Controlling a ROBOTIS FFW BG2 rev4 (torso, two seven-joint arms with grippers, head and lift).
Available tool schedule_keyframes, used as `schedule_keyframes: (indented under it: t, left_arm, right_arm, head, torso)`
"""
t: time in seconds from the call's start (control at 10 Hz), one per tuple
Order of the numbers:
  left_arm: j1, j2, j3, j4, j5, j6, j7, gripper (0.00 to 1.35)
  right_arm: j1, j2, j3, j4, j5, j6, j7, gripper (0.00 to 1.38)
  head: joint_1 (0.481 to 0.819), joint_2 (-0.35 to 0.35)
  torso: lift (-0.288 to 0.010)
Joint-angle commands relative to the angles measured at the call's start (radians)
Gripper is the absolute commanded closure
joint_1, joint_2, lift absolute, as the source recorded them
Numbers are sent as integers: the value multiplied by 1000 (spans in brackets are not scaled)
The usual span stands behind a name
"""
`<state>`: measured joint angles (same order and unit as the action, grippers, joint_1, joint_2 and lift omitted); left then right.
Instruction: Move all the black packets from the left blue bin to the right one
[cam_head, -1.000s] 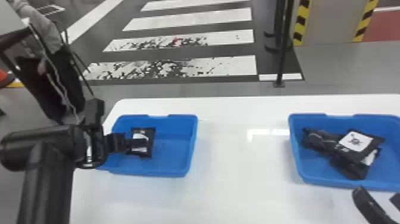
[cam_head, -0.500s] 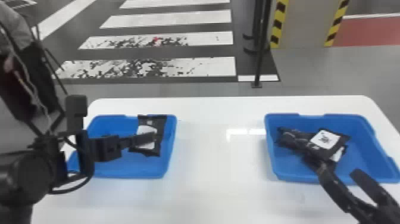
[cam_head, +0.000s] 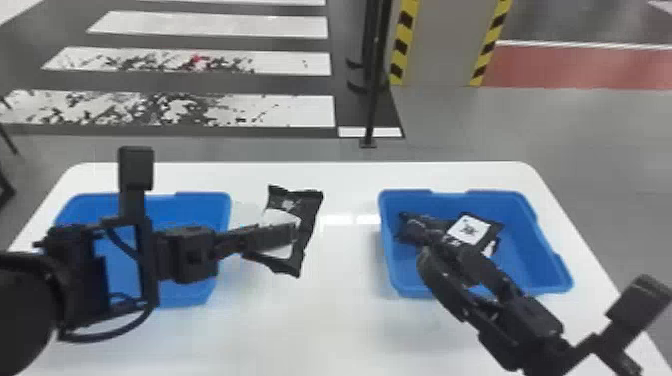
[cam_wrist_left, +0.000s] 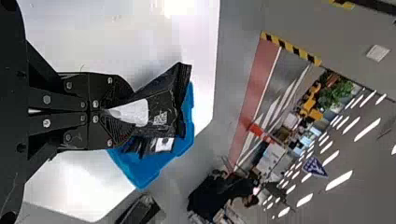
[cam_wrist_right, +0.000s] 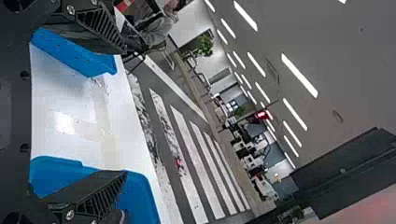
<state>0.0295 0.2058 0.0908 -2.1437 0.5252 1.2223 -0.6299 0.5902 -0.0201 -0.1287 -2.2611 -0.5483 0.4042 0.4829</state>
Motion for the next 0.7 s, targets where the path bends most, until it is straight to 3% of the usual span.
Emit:
schedule_keyframes:
  t: [0.0,0.6]
  left_arm:
    - [-3,-8,-47,0,31,0,-5,1208]
    - [-20,-11,-165,0,101,22,-7,1208]
  right_arm:
    - [-43,-14,31,24,-20,8,3,110]
    - [-190,-54,129,112,-66,23,3,116]
  head:
    - [695,-69]
    - [695,-120]
  torso:
    - [-139]
    - [-139]
